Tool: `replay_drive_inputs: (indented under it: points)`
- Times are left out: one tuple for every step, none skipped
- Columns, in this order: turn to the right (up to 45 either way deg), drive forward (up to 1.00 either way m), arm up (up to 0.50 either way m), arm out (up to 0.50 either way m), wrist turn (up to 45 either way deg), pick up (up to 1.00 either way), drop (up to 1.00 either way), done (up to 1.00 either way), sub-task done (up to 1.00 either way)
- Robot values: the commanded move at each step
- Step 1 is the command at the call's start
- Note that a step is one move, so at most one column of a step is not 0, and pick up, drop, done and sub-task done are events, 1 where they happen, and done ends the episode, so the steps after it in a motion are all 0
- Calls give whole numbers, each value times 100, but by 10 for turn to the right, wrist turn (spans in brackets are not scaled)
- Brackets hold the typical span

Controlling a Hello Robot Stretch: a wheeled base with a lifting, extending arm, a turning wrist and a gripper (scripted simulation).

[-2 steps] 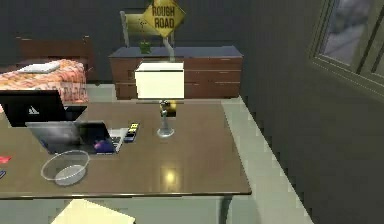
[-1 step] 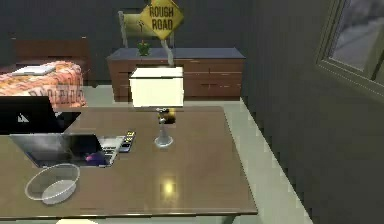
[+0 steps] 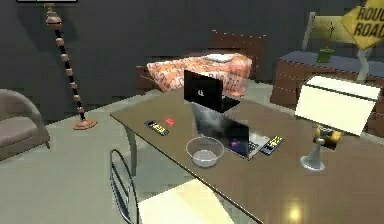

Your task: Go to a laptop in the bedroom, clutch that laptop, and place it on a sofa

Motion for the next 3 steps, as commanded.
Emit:
replay_drive_inputs:
  points:
    - [-450, 0, 0, 0, 0, 0, 0, 0, 0]
    - [-300, 0, 0, 0, 0, 0, 0, 0, 0]
    - [450, 0, 0, 0, 0, 0, 0, 0, 0]
